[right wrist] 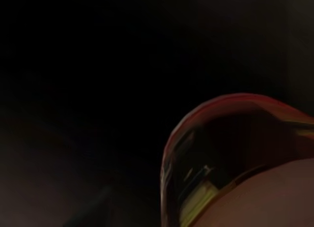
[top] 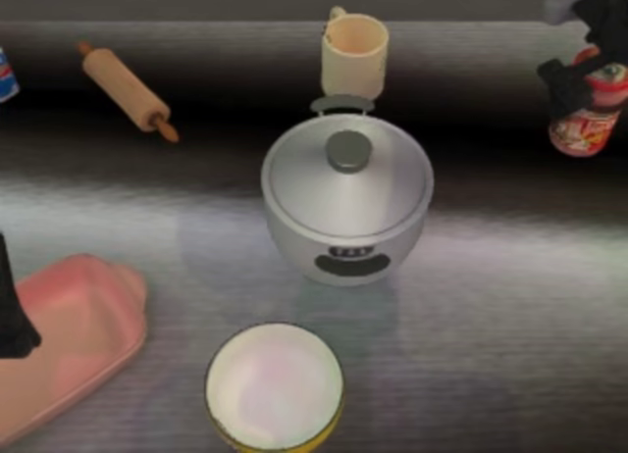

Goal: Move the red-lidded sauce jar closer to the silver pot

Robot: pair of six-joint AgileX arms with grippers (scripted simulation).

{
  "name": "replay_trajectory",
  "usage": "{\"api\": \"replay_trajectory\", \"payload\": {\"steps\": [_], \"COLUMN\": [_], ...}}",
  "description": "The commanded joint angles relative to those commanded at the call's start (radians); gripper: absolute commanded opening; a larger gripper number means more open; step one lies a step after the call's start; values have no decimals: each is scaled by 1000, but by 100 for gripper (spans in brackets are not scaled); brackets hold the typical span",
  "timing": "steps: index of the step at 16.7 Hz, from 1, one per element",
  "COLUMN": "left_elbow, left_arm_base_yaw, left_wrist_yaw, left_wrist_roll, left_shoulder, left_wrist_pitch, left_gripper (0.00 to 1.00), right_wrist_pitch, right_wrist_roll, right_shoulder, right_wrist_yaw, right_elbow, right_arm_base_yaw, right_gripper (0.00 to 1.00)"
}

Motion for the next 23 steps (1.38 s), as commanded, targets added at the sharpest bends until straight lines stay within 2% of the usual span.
{"api": "replay_trajectory", "payload": {"steps": [13, 23], "left_elbow": [0, 0], "left_arm_base_yaw": [0, 0], "left_wrist_yaw": [0, 0], "left_wrist_roll": [0, 0], "left_shoulder": [0, 0], "left_wrist_pitch": [0, 0], "left_gripper": [100, 100], "right_wrist_pitch": [0, 0], "right_wrist_roll": [0, 2], "right_shoulder": [0, -2], "right_wrist_yaw": [0, 0], "right_elbow": [0, -2], "right_arm_base_yaw": [0, -4], "right_gripper": [2, 0]}}
